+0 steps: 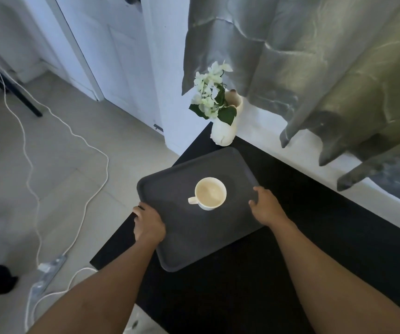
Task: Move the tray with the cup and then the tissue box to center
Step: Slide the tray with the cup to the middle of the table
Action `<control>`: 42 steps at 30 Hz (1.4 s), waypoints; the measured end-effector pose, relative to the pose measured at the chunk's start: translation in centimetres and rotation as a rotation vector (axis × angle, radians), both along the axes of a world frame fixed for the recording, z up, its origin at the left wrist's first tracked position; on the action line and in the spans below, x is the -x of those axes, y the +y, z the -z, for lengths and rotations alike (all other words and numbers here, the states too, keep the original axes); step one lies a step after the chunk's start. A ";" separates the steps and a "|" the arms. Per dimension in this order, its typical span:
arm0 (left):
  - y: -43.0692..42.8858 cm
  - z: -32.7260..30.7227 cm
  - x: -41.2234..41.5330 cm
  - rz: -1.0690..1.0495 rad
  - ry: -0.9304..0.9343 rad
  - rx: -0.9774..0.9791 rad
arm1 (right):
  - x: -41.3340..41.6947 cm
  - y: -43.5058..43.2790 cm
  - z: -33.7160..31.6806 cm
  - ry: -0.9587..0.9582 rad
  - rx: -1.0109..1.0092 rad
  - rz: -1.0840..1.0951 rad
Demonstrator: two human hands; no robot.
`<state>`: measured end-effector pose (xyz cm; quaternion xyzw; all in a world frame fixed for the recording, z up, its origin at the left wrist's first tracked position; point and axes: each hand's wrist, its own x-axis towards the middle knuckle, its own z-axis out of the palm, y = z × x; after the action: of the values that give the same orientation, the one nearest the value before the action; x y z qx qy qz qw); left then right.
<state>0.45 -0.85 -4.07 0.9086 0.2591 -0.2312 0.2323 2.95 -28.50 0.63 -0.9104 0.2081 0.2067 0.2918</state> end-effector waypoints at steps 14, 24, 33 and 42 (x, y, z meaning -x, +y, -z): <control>-0.1 1.1 -0.8 -0.075 -0.068 0.023 | -1.7 -1.4 2.8 0.057 0.011 0.027; 0.6 1.4 -1.6 -0.280 -0.089 0.098 | -2.8 -1.6 4.1 0.110 0.048 0.108; 1.4 1.3 -1.7 -0.397 -0.103 0.148 | -2.3 -2.4 4.2 0.106 0.116 0.286; 0.8 0.7 -2.2 -0.281 -0.111 0.160 | 0.9 -4.4 2.5 0.169 0.036 0.390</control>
<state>2.63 -0.03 -4.77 0.8534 0.3509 -0.1659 0.3478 2.05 -32.93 -1.87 -0.8373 0.4079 0.2183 0.2915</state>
